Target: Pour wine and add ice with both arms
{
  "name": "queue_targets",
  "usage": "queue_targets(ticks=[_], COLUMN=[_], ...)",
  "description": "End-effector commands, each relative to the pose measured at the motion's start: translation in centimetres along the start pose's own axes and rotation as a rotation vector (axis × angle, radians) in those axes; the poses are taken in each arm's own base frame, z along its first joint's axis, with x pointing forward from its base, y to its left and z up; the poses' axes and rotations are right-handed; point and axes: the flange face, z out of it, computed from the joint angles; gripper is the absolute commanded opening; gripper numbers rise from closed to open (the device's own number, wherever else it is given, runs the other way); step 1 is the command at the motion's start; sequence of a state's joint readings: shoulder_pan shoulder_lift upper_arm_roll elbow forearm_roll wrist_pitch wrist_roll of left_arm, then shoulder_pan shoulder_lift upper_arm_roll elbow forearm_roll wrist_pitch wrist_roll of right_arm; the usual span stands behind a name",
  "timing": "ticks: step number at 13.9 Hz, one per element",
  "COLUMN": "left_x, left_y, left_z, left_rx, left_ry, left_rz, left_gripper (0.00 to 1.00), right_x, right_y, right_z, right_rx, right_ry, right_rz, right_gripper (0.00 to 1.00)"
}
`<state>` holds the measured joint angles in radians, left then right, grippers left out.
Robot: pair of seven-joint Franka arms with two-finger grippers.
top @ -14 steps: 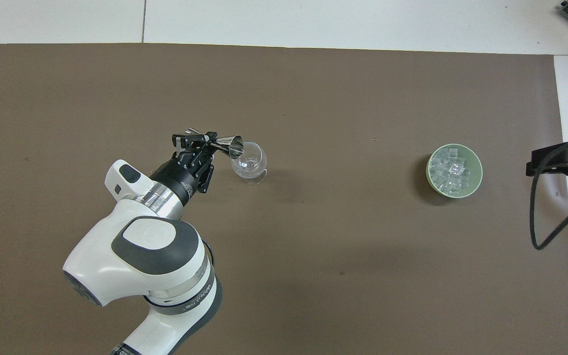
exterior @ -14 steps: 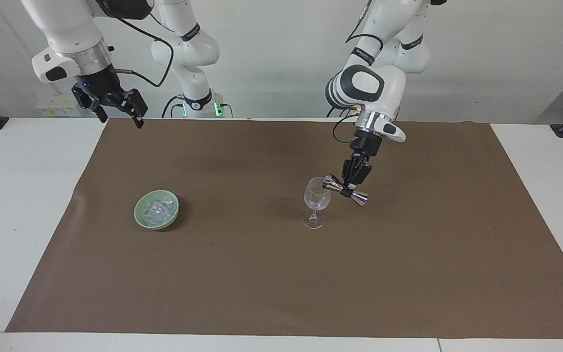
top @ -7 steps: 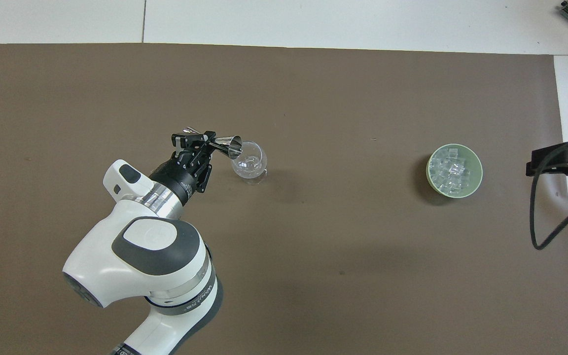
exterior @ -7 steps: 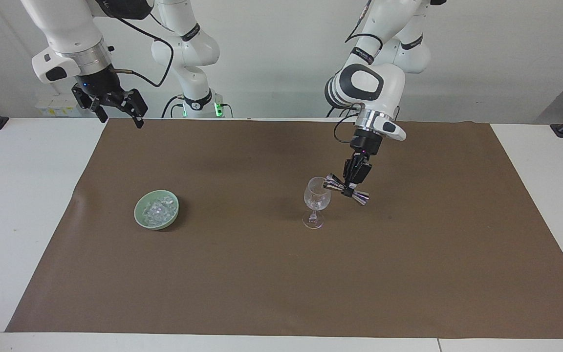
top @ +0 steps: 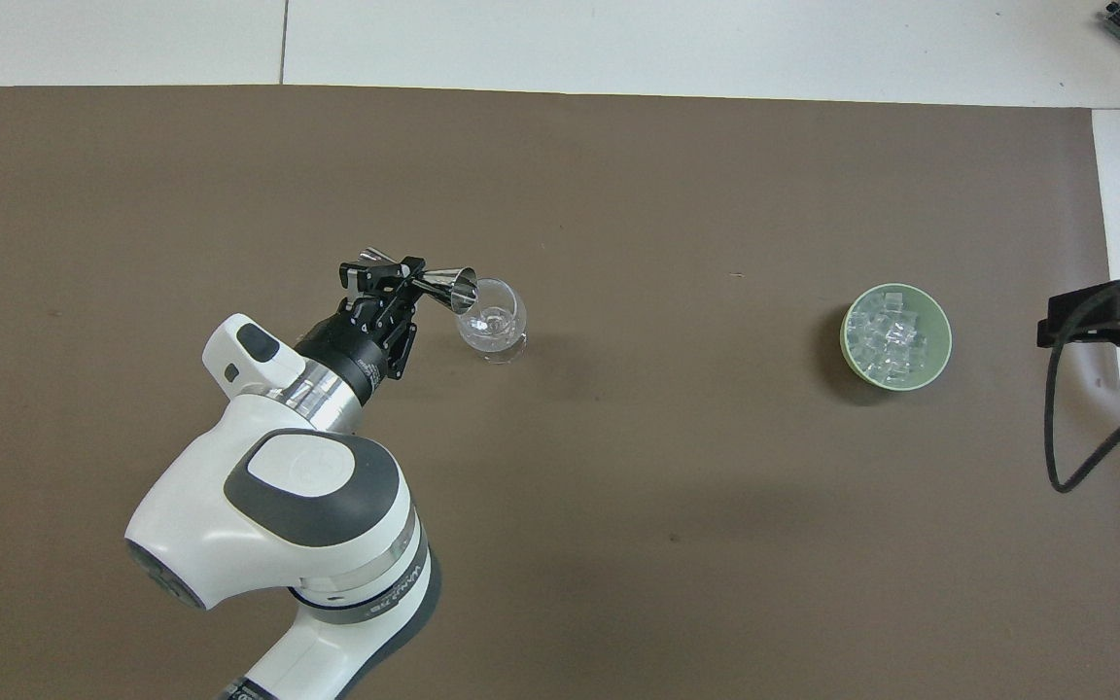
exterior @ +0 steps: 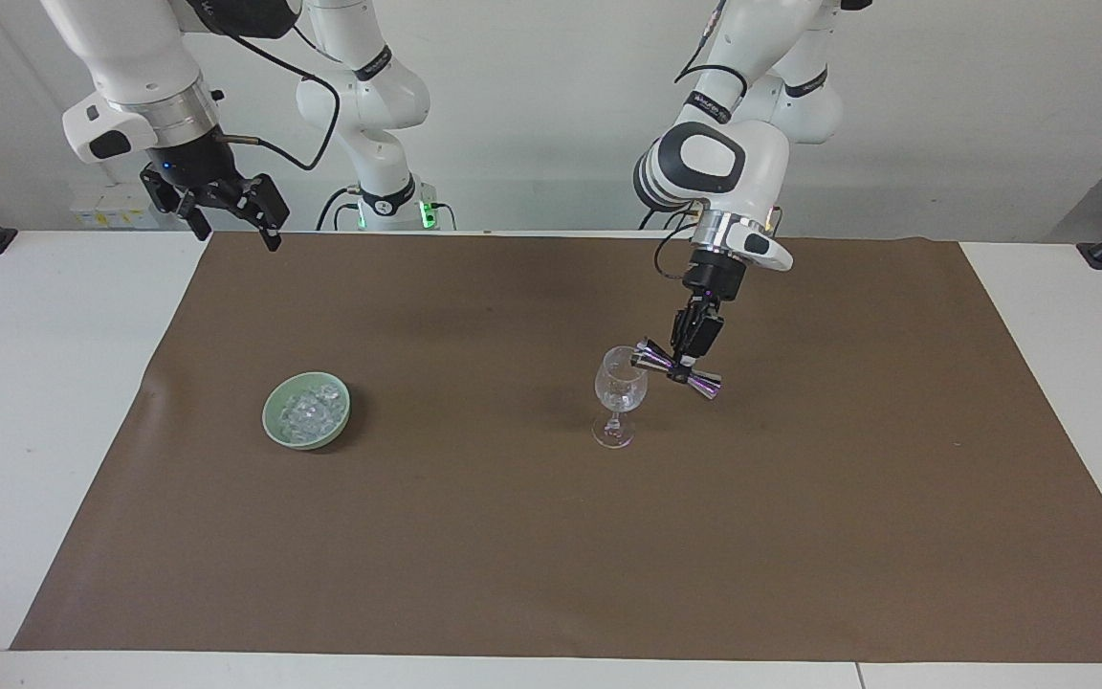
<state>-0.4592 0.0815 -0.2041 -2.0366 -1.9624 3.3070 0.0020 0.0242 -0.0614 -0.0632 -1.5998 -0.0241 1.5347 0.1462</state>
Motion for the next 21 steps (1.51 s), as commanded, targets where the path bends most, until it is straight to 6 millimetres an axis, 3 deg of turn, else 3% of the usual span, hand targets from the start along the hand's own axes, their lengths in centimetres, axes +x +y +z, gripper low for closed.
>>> queue_targets(ticks=[1,21], left_x=[-0.8,-1.8], left_y=[0.6,1.1], left_z=[-0.3,-0.7], left_rx=[-0.012,-0.021], left_ry=[0.025,0.053], left_rz=[0.042,0.227], left_gripper=[0.00,0.00], right_x=[-0.8,-0.8], right_y=[0.2,0.2], right_z=[-0.1,-0.1], right_rx=[0.022,0.022], right_ry=[-0.012,-0.012], right_rz=[-0.011,-0.011], right_gripper=[1.00,1.00])
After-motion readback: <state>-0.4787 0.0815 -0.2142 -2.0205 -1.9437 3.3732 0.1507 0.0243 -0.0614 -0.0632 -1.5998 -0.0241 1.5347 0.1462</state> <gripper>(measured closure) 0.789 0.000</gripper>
